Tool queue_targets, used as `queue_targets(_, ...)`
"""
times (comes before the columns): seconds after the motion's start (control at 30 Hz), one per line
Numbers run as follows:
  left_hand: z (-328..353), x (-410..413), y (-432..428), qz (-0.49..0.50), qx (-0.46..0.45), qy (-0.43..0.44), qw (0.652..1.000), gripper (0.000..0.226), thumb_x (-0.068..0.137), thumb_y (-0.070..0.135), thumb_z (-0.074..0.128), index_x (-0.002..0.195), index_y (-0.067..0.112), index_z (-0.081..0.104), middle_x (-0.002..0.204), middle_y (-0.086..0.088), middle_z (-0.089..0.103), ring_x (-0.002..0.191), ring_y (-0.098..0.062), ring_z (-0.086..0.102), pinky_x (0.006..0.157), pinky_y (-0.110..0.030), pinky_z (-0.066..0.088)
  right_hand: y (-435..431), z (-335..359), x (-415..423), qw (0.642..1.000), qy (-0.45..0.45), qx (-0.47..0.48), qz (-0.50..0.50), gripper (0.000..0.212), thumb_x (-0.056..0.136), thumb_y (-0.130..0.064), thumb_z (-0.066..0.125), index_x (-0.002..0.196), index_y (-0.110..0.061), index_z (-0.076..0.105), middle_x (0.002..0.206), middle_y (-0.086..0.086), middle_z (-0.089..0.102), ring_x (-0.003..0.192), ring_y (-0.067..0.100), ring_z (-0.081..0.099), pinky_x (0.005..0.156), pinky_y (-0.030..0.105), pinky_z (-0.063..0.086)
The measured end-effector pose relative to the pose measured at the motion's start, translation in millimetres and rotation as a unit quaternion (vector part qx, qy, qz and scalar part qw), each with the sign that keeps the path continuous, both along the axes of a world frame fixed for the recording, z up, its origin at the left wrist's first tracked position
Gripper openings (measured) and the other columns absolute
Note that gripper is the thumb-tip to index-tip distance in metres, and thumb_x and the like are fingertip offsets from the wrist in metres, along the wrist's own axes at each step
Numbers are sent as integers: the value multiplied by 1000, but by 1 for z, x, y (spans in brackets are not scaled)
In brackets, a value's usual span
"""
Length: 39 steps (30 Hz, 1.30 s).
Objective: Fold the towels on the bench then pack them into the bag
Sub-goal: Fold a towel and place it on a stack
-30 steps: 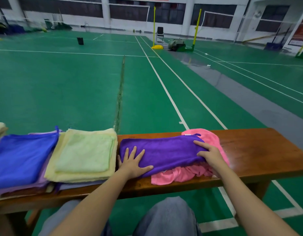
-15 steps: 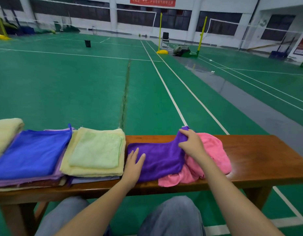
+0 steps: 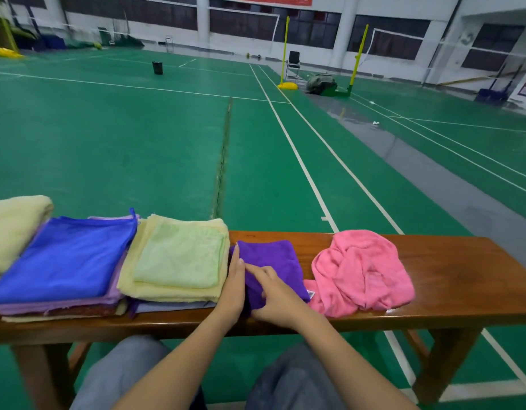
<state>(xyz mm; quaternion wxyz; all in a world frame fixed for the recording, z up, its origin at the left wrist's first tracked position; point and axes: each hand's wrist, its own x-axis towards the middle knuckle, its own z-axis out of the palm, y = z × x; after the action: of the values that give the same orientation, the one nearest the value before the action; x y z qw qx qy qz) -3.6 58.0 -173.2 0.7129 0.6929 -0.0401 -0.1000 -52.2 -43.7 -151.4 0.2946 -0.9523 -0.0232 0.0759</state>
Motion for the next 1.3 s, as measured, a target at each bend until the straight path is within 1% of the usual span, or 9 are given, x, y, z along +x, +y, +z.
queue_targets(0.13,-4,3,2,-27,78,20,996,33,100,24,41,132,15,45,145,-3,39,128,-15,39,113,-32,26,-16,-5,-15,979,-110,-170,22,63,73,-29,65,131,-25,43,127,-5,48,113,20,42,95,34,33)
queue_targets(0.33,-8,2,9,-74,208,2,975,64,94,9,52,149,12,21,157,-5,13,144,-21,15,116,-32,15,-41,-8,-23,959,-178,-218,-42,38,69,-16,58,107,-19,58,110,-2,58,108,22,50,96,34,34)
queue_targets(0.57,-2,-1,8,-80,241,2,967,70,93,9,54,150,16,15,158,-4,8,145,-21,12,115,-32,16,-66,-5,-35,963,-146,-120,-193,16,84,-7,56,97,-15,59,95,-2,61,83,14,55,72,25,45)
queue_targets(0.73,-4,1,7,-76,260,-2,962,65,94,3,46,150,18,16,159,-1,6,145,-21,12,115,-32,17,-79,-14,-44,981,-94,-120,-118,10,77,-16,61,86,-22,60,89,-9,52,84,10,50,74,24,42)
queue_targets(0.8,-4,1,6,-67,248,6,966,62,95,2,43,149,18,20,158,-2,8,144,-21,14,114,-32,18,-78,-5,-40,989,-39,0,-145,6,74,-26,62,75,-21,58,86,-8,50,81,11,49,75,28,41)
queue_targets(0.87,-2,1,1,-47,246,17,968,59,96,5,43,149,18,21,157,-4,12,143,-23,18,114,-33,20,-76,2,-29,973,-32,116,-199,24,73,-35,57,65,-13,56,74,0,52,71,16,48,70,34,39)
queue_targets(1.0,12,0,-18,20,285,62,956,60,95,14,44,149,19,17,153,-14,17,138,-31,27,113,-38,25,-74,4,-4,952,5,183,-246,8,92,-14,52,92,-17,59,90,3,57,78,14,50,64,27,43)
queue_targets(1.17,21,-1,-31,14,345,91,934,62,94,20,46,147,32,17,148,-19,16,129,-37,35,106,-41,32,-78,1,15,960,47,181,-208,27,86,0,59,107,-16,64,116,2,53,99,12,48,74,18,38)
queue_targets(1.3,17,2,-29,23,291,62,954,53,89,13,51,140,21,39,139,-14,36,114,-30,51,100,-34,41,-83,4,12,955,47,203,-210,45,82,3,60,125,-11,59,116,5,51,89,10,50,60,3,38)
